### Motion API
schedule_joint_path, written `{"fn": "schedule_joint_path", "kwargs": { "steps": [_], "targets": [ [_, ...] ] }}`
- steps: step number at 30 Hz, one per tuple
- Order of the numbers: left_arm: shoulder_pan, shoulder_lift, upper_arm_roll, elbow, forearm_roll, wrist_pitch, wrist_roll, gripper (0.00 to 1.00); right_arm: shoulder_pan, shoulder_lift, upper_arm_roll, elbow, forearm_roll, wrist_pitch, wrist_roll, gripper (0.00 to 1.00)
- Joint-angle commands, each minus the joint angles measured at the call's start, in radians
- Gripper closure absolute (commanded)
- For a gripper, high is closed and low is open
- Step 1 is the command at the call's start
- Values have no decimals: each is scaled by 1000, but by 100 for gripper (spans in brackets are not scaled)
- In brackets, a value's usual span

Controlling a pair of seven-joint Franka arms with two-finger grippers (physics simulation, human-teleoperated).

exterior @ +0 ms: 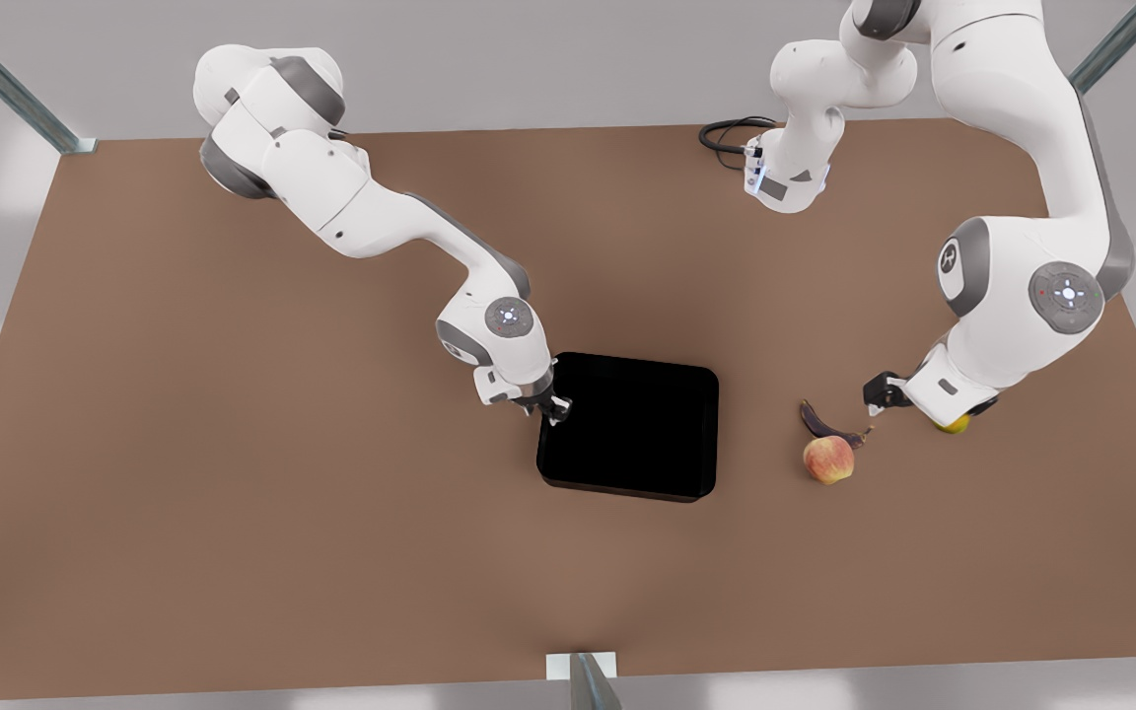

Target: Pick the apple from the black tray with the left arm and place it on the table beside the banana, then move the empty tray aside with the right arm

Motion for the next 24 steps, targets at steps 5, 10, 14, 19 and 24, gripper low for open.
{"fn": "schedule_joint_path", "kwargs": {
  "steps": [5,10,14,19,24],
  "targets": [
    [2,0,0,2,1,-2,53,0,-31,-5,49,2,19,-46,-97,69],
    [2,-1,0,3,1,-2,53,0,-33,-5,55,4,20,-46,-105,83],
    [2,-1,2,5,1,-2,54,0,-93,-37,135,13,20,-144,-151,92],
    [0,-1,2,5,2,-2,45,0,-257,-63,284,15,19,-328,-310,95],
    [3,-18,54,26,10,-69,20,0,-314,-161,215,73,25,-558,-741,95]
  ]
}}
